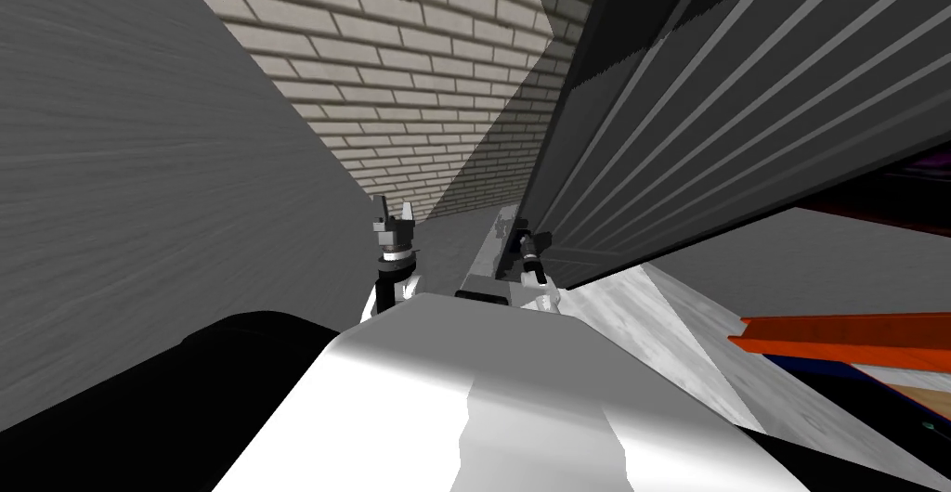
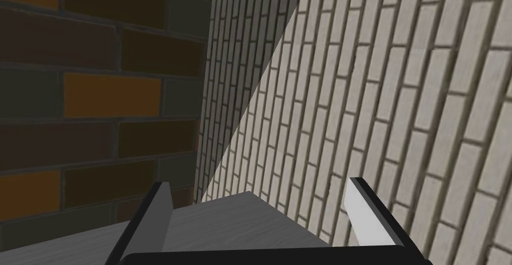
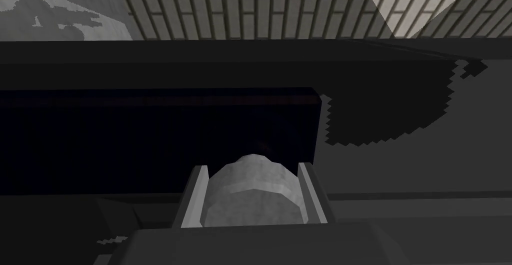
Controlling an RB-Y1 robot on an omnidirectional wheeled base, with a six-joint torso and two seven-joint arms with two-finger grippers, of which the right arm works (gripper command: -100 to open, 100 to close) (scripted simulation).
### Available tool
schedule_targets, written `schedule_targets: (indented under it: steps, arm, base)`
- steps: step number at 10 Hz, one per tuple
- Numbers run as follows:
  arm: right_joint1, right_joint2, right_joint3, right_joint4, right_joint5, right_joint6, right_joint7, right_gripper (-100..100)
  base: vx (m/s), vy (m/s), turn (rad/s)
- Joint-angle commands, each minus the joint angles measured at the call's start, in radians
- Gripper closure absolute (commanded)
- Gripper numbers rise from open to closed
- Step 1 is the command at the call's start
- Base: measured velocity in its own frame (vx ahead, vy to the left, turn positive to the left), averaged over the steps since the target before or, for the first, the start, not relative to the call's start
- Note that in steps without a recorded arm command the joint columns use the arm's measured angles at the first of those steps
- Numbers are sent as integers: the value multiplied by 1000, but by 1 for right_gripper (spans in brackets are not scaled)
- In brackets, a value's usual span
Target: Push the door open
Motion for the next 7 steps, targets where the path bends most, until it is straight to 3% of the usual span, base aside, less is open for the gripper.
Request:
schedule_targets:
  steps: [1,3,7]
  arm:
    - [-11,2,-18,6,-4,-5,1,100]
    - [-7,4,-21,8,-3,0,2,100]
    - [-14,-14,-59,12,-9,-2,10,100]
  base:
    - [182,94,-49]
    - [128,51,-29]
    - [150,44,-37]
